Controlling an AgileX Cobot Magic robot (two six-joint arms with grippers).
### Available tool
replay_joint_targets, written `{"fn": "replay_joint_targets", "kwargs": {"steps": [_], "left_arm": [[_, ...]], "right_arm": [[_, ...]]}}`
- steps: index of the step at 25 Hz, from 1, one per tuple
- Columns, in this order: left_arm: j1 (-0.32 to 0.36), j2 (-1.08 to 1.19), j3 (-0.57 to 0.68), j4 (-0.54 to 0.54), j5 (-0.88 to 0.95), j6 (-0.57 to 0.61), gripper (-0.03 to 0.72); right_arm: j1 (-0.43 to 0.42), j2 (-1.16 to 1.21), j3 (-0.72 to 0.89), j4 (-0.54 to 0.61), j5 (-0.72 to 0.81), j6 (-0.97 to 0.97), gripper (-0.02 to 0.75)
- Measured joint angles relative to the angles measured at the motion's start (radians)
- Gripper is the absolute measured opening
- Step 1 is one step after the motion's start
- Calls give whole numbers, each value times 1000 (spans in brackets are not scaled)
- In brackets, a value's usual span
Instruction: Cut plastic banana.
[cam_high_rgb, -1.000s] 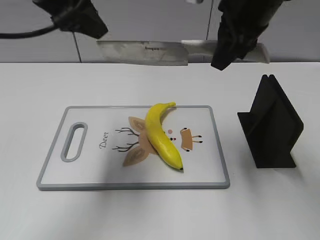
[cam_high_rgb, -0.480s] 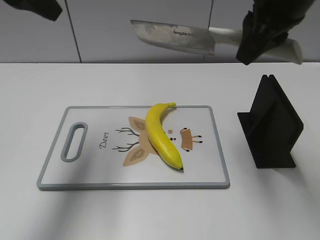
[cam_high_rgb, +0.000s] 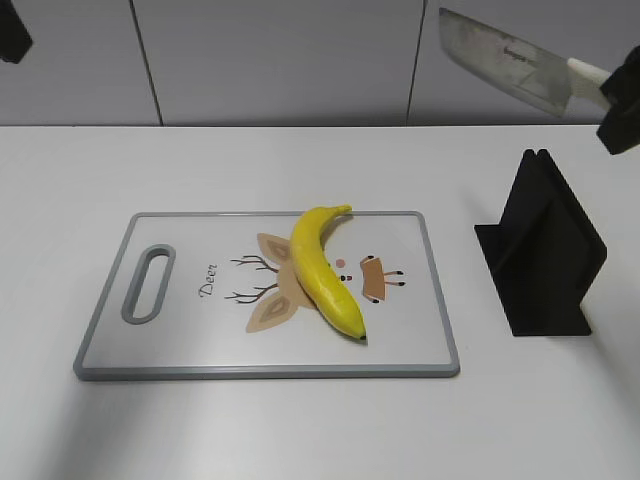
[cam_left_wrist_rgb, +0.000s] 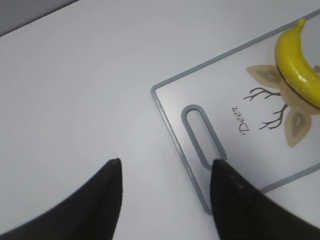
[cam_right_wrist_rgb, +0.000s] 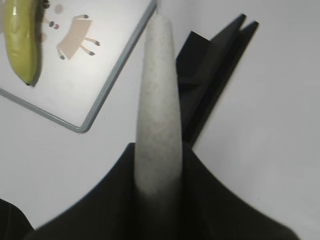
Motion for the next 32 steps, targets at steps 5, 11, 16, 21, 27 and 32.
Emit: {"fn": "replay_joint_targets", "kwargs": {"steps": [5,11,16,21,27,32], "left_arm": [[1,-48,11,69,40,-75,548],[1,-153,123,77,39,-121,548],[1,-255,249,93,13,-124,548],[1,-363,330,95,-4,-149,548],[1,-497,421,95,-9,-187,548],[1,-626,551,95,-11,-206,548]], "right_arm": [[-51,-56,77,-1,-27,96,176],[-58,-67,179,-12,-64,229,176],[-58,-72,241,-27,-113,292,175],[-58,-72,284,-29,-171,341,175],[-58,-73,341,-29,-227,374,175],[-58,-73,383,-29,-271,382,175]]}}
